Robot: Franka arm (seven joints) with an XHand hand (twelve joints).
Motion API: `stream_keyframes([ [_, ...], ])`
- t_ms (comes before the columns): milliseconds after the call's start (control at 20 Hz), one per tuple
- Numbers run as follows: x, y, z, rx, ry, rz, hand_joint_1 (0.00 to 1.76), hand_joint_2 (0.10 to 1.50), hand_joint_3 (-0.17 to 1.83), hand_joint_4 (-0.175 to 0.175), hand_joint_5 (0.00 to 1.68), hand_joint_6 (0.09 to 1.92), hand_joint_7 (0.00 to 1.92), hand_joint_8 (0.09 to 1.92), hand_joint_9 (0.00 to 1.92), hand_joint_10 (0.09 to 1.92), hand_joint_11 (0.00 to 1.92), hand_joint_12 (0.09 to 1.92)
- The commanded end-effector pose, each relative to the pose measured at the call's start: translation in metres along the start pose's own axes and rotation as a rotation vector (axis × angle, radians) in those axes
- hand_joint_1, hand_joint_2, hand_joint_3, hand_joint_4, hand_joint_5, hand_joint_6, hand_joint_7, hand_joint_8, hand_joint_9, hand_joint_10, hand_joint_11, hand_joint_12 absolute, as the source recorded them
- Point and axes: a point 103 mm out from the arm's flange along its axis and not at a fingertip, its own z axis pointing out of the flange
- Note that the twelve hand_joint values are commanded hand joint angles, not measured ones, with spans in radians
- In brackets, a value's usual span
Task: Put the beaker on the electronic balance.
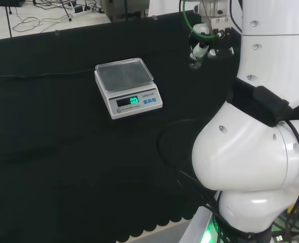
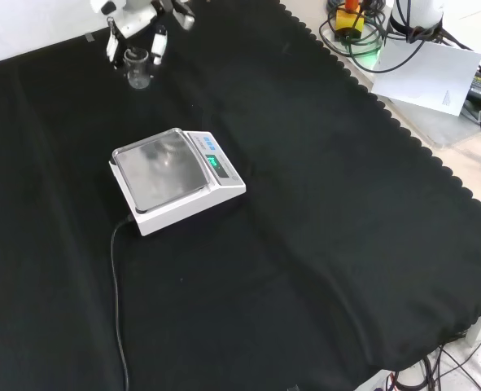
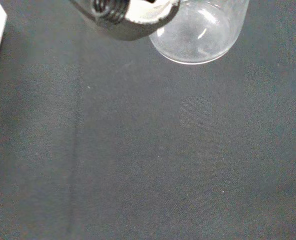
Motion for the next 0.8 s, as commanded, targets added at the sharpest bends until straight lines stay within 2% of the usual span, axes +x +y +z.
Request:
stream_keyframes([
  [50, 0.025, -0.050, -0.036, -0.024, -0.055, -0.058, 1.12, 1.16, 0.05, -0.175, 0.85, 1.20, 0.86, 0.94, 1.04, 0.79, 1.13, 0.90],
  [350, 0.046, -0.062, -0.046, -0.033, -0.058, -0.084, 1.13, 1.16, 0.04, -0.175, 0.85, 1.20, 0.86, 0.94, 1.05, 0.79, 1.14, 0.90],
  [600, 0.070, -0.064, -0.052, -0.037, 0.000, -0.152, 1.13, 1.16, 0.04, -0.175, 0.85, 1.20, 0.87, 0.94, 1.05, 0.80, 1.14, 0.89],
  [800, 0.094, -0.059, -0.053, -0.026, -0.016, -0.191, 1.13, 1.16, 0.04, -0.175, 0.85, 1.20, 0.87, 0.94, 1.05, 0.80, 1.14, 0.89],
])
